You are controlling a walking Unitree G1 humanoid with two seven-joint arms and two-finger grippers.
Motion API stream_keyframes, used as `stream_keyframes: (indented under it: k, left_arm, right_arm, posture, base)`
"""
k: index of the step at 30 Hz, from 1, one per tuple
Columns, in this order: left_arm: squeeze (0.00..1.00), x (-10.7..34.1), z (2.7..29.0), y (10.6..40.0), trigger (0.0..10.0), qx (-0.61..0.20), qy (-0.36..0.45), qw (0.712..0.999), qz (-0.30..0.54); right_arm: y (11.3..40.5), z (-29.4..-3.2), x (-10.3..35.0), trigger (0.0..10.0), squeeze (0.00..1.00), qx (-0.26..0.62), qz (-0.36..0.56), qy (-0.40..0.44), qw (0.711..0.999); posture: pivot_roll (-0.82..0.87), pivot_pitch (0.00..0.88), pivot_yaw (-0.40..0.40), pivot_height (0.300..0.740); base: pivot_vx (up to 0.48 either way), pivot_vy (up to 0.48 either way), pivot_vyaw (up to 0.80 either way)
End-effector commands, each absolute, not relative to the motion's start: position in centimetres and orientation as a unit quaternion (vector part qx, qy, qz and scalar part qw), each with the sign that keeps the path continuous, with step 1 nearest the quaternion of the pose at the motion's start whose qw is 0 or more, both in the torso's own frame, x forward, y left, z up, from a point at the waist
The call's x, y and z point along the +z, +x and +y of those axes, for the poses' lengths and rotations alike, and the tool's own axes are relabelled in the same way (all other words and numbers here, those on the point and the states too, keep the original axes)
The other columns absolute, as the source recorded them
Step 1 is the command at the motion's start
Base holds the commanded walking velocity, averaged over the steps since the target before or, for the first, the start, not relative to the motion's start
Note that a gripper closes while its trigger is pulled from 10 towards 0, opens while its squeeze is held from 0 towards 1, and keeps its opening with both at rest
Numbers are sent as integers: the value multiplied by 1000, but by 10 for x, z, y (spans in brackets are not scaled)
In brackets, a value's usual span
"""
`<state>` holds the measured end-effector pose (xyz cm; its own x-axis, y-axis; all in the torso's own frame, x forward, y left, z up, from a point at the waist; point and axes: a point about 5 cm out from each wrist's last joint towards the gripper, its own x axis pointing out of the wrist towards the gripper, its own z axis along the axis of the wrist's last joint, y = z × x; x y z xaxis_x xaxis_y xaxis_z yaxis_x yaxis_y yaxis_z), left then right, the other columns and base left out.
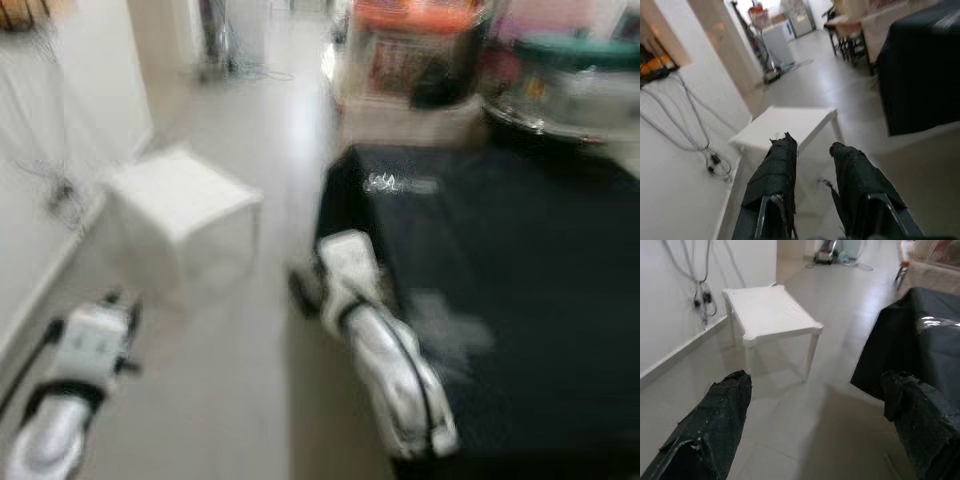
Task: Building children table
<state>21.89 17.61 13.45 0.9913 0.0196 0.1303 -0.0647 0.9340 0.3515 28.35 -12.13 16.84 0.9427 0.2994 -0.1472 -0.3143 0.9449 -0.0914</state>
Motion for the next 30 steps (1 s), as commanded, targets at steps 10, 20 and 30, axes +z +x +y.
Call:
stream_keyframes:
  k: [10,20,30]
  left_arm:
    - [0,147,174,219,10000,32,161,981,-106]
    - [0,150,172,219,10000,30,157,980,-115]
    - [0,150,170,218,10000,26,155,980,-119]
  right_arm:
    - [284,-129,212,10000,0,138,-71,43,987]
    - [284,-128,208,10000,0,137,-67,41,987]
    - [285,-130,202,10000,0,131,-58,33,989]
  posture:
    - [16,0,-64,740]
    - [18,0,-62,740]
    - [20,0,-63,740]
  base:
    - [0,-480,0]
    - [0,-480,0]
    - [0,-480,0]
